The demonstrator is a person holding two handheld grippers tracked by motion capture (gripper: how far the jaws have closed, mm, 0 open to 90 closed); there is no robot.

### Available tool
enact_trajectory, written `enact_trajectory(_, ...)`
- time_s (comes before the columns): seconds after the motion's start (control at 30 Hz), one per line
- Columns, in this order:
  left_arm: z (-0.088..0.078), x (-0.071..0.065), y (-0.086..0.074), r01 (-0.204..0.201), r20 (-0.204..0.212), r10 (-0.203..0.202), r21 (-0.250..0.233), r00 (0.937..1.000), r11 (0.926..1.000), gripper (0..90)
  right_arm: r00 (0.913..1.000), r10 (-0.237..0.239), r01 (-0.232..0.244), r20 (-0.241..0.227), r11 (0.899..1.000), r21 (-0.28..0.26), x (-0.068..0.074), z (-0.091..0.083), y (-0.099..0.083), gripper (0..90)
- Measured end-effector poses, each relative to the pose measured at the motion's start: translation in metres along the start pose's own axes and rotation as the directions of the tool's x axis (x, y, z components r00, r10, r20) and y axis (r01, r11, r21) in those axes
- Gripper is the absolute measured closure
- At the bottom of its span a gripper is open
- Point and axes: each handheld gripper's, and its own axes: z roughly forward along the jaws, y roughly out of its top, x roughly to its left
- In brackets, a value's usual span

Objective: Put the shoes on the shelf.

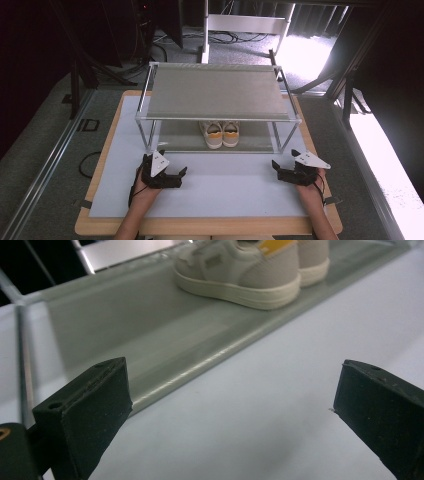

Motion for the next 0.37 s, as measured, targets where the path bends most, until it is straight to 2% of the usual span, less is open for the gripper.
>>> enact_trajectory(0.17,-0.0029,0.0017,-0.0035,0.008,-0.019,-0.009,-0.036,0.9998,0.9993,1.7,0.9993,0.035,-0.035,-0.01,0.999,0.001,-0.0061,0.0001,-0.0008,11.3)
enact_trajectory(0.27,-0.0049,0.0006,-0.005,0.009,-0.042,-0.011,-0.057,0.999,0.9983,1.7,0.9994,0.034,-0.034,-0.01,0.999,0.001,-0.0059,0.0001,-0.0009,11.3)
enact_trajectory(0.37,-0.0086,0.0033,-0.0075,0.047,-0.052,-0.053,-0.098,0.9973,0.9941,5.2,0.9996,0.026,-0.026,-0.007,1.0,0.004,-0.0051,0.0005,-0.0009,11.3)
